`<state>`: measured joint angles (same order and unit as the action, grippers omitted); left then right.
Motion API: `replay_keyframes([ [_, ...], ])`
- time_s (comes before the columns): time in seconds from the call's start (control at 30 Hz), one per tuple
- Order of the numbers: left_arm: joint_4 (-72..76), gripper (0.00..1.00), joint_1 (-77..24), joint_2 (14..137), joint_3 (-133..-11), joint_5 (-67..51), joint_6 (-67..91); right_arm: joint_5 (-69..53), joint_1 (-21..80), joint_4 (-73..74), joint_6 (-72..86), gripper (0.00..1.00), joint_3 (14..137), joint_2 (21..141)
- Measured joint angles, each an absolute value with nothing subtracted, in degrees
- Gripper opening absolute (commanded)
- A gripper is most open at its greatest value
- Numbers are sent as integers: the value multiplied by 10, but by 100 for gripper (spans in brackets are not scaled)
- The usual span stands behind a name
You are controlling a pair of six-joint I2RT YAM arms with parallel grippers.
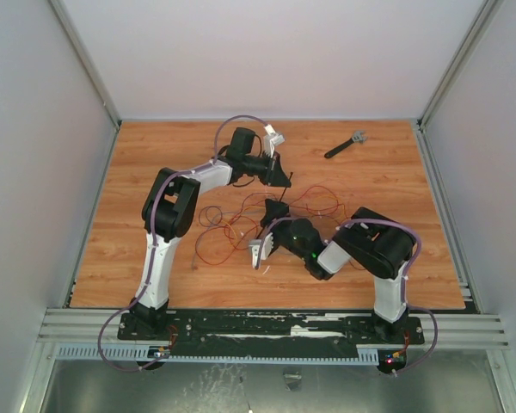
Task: Zip-tie the wires
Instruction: Tie the cable at the center of the board.
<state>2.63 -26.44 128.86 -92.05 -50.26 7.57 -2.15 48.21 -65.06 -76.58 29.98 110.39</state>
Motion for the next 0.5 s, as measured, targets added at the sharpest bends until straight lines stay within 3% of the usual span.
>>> replay_keyframes([
  [0.5, 26, 0, -264, 1289, -926, -503, 76, 6, 507, -648, -747, 75, 293, 1107],
])
